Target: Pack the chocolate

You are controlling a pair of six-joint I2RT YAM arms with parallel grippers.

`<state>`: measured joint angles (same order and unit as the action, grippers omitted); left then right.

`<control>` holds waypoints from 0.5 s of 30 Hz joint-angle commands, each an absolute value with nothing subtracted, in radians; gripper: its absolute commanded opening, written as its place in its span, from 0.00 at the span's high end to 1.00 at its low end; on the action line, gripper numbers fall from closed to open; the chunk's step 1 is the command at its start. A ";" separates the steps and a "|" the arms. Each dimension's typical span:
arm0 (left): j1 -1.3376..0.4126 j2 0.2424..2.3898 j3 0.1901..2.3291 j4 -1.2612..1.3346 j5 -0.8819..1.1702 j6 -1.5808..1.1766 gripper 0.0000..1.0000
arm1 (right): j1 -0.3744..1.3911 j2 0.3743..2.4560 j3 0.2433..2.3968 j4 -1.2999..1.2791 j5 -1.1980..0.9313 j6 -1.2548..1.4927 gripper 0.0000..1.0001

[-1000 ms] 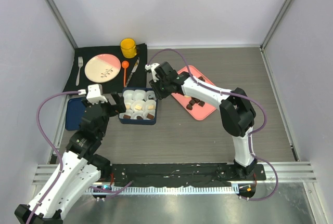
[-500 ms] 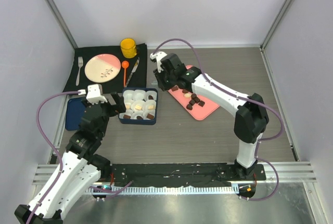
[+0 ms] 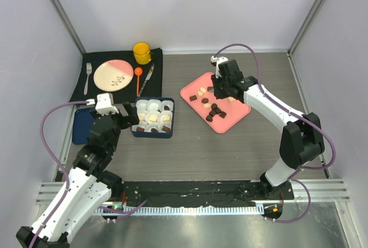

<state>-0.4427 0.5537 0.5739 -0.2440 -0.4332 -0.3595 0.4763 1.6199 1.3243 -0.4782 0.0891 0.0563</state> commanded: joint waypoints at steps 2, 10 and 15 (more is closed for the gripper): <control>-0.436 0.557 0.614 -0.206 -0.428 -0.356 0.00 | 0.434 1.565 1.253 -0.454 0.066 0.034 0.77; -0.437 0.558 0.614 -0.206 -0.425 -0.356 0.00 | 0.426 1.632 1.255 -0.434 0.014 0.005 0.77; -0.437 0.560 0.614 -0.207 -0.426 -0.354 0.00 | 0.426 1.666 1.276 -0.422 -0.025 0.005 0.77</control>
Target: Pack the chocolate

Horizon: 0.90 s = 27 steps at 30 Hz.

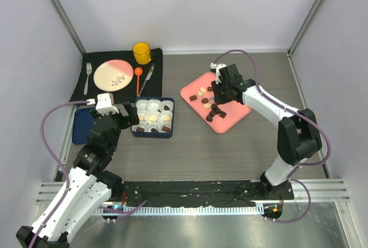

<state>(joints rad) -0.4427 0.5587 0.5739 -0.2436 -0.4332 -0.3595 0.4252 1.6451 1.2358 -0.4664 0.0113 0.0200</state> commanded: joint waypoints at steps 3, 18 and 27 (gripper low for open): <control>-0.437 0.558 0.614 -0.206 -0.426 -0.356 0.00 | 0.426 1.690 1.292 -0.417 -0.015 0.006 0.77; -0.437 0.555 0.614 -0.207 -0.431 -0.351 0.00 | 0.426 1.732 1.272 -0.429 -0.011 -0.041 0.77; -0.437 0.557 0.614 -0.207 -0.431 -0.351 0.00 | 0.426 1.704 1.252 -0.468 -0.031 -0.049 0.77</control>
